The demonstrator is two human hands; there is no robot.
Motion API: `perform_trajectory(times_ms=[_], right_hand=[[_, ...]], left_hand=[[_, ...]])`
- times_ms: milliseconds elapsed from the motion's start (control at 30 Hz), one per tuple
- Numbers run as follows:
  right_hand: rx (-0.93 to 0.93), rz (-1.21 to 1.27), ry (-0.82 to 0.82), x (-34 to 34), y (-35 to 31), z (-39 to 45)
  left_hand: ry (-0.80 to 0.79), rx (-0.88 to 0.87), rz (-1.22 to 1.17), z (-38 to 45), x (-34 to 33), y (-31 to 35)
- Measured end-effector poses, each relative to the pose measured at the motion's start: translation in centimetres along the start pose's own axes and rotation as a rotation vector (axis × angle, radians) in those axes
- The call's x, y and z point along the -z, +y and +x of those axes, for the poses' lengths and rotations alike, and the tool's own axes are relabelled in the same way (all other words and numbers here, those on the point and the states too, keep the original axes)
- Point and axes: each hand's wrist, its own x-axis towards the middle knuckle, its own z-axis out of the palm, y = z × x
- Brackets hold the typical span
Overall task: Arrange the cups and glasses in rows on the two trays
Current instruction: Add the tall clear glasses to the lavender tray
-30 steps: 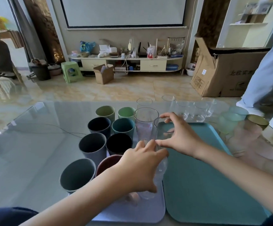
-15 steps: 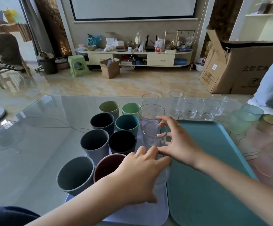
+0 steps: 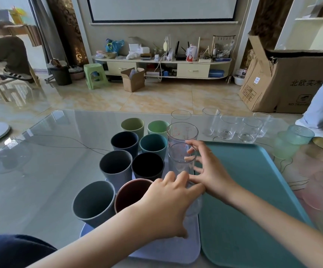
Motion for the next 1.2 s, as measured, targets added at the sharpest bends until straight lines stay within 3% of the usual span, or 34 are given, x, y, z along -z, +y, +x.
perform_trajectory(times_ms=[167, 300, 433, 600, 733, 900, 1033, 1200], right_hand=[[-0.044, -0.024, -0.085, 0.7, -0.6, -0.5], [-0.01, -0.306, -0.074, 2.2, -2.0, -1.5], [-0.114, -0.571, -0.265, 3.8, -2.9, -3.2], [-0.215, -0.391, -0.46, 3.1, -3.0, -6.2], [-0.213, -0.107, -0.394, 0.9, -2.8, -7.2], [-0.221, 0.013, -0.31, -0.2, -2.7, -7.4], [-0.255, 0.027, -0.324, -0.1, -2.8, -7.4], [-0.258, -0.012, -0.323, -0.1, -2.8, -7.6]], left_hand=[[0.013, 0.013, 0.016, -0.1, 0.1, 0.0], [0.037, 0.022, 0.04, -0.2, 0.0, 0.1], [0.066, 0.057, 0.025, -0.3, -0.1, 0.2], [0.137, 0.063, -0.042, -0.5, -0.5, 0.3], [0.125, 0.05, -0.079, -0.9, -0.5, 0.3], [0.034, 0.106, 0.051, -2.0, 1.6, -1.5], [-0.153, 0.288, -0.107, -3.1, 3.5, -4.8], [-0.308, 0.32, -0.179, -2.9, 3.5, -7.0]])
